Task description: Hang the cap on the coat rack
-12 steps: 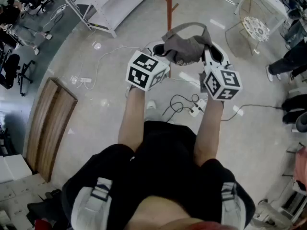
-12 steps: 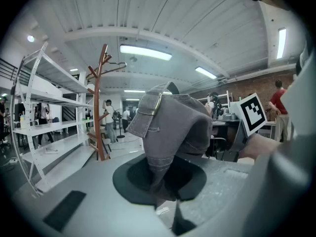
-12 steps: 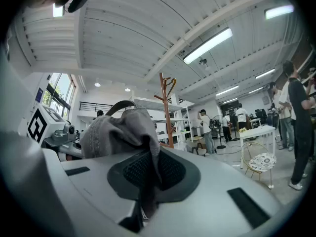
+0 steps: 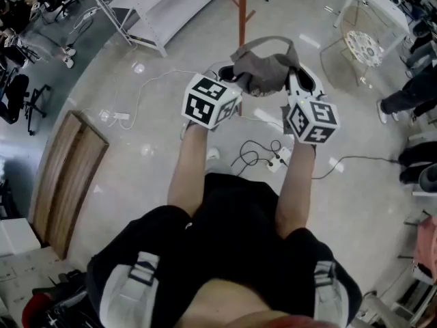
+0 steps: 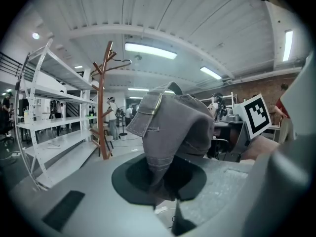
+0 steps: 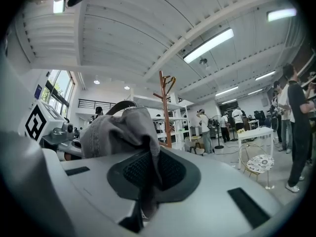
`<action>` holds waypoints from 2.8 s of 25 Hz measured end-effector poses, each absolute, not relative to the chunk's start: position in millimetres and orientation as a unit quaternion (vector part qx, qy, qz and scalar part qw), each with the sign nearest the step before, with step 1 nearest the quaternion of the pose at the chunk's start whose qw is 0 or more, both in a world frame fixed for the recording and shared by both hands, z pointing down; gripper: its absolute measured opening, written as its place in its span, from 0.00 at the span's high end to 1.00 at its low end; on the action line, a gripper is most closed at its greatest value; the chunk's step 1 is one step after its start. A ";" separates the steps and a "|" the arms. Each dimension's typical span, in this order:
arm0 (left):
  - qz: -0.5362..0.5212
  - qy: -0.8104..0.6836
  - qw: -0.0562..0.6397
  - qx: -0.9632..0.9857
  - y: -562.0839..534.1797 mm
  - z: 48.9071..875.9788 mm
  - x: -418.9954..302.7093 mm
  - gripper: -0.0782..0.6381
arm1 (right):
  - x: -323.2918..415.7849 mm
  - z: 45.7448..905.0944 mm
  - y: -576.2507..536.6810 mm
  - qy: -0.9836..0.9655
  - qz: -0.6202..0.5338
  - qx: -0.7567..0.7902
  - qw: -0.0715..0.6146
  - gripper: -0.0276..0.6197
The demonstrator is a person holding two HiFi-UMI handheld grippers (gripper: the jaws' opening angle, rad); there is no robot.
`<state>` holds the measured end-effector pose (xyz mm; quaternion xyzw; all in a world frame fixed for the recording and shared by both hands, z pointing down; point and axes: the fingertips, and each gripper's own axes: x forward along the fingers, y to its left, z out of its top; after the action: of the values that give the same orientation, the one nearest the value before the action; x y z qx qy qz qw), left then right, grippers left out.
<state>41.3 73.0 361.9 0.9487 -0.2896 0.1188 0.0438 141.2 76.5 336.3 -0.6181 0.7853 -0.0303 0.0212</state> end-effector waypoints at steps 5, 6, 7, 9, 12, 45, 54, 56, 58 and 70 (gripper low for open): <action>0.113 -0.316 0.046 0.941 61.1 358.1 33.8 0.86 | 134.4 333.8 64.8 0.792 -0.029 -0.609 0.025 0.95; 0.113 -0.319 0.045 0.940 58.4 357.6 31.6 0.86 | 131.9 333.6 61.4 0.794 -0.031 -0.607 0.027 0.95; 0.114 -0.321 0.044 0.939 55.0 357.4 29.1 0.86 | 128.7 333.8 57.5 0.796 -0.031 -0.604 0.028 0.95; 0.120 -0.325 0.045 0.937 46.2 358.7 23.4 0.86 | 122.3 336.2 49.0 0.799 -0.030 -0.600 0.024 0.95; 0.127 -0.326 0.049 0.936 30.6 362.6 20.8 0.86 | 120.6 342.0 33.8 0.799 -0.034 -0.600 0.020 0.95; 0.119 -0.252 0.070 0.958 -302.3 362.6 90.2 0.86 | 191.2 341.6 -302.1 0.736 -0.045 -0.675 -0.027 0.95; 0.149 -0.273 0.094 0.946 -333.5 380.0 97.5 0.86 | 191.2 364.0 -335.0 0.730 -0.054 -0.676 -0.087 0.95; 0.158 -0.275 0.098 0.943 -336.2 388.3 100.1 0.86 | 191.2 373.3 -339.0 0.730 -0.058 -0.674 -0.103 0.95; 0.165 -0.277 0.106 0.940 -338.0 394.8 102.0 0.86 | 193.0 378.9 -342.4 0.732 -0.061 -0.669 -0.114 0.95; 0.210 -0.318 0.151 0.912 -361.0 444.6 100.0 0.86 | 173.9 421.2 -374.7 0.762 -0.074 -0.618 -0.178 0.95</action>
<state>100.0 -361.0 444.6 0.9123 -0.3176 0.2098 0.1512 173.9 -374.7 421.2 -0.6175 0.7625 -0.0735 -0.1785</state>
